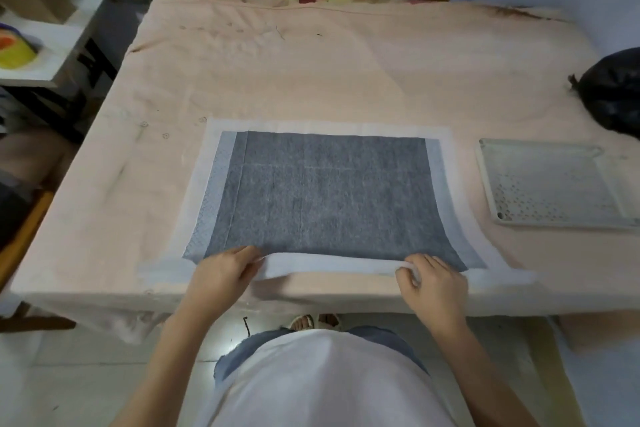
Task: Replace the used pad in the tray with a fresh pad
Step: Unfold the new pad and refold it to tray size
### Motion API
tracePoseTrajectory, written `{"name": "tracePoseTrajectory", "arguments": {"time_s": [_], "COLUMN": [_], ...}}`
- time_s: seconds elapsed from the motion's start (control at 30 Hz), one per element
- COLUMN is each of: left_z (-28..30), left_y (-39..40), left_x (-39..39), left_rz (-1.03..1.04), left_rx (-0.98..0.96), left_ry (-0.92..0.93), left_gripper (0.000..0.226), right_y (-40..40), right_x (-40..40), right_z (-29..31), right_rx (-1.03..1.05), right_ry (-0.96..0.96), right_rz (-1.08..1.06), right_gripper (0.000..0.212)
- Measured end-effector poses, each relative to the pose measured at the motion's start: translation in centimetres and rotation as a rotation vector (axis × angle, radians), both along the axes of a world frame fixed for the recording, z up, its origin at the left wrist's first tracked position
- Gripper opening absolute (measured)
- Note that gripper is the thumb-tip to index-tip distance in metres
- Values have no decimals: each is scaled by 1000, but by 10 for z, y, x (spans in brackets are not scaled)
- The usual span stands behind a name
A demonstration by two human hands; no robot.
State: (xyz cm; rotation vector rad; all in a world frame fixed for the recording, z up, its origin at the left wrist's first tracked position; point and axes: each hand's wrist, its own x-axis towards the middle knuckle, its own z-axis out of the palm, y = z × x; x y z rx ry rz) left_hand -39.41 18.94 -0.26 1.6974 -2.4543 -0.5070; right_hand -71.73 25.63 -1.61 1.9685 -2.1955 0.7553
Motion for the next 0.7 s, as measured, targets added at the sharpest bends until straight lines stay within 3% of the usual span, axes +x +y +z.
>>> {"name": "tracePoseTrajectory", "arguments": {"time_s": [0.17,0.23,0.4,0.5,0.7], "left_z": [54,85,163,200,238], "left_y": [-5,-12,-47,-81,-185], "left_x": [9,11,21,15,-15], "left_rz": [8,-2,-31,-41,-85], "left_rx": [129,123,59,-24,-129], "left_ry": [139,191,365,425,155], "left_gripper": [15,7,19,16,19], "right_y": [5,-1,-34,-65,-156], "right_x": [-8,-10,-11,-13,-30], "right_z": [40,66,146,184,218], "right_rx": [-18,-39,-289,-377,-370], "right_ry": [40,67,27,53,170], "right_rz": [18,8,121,73,21], "right_gripper": [30,26,28,24,30]}}
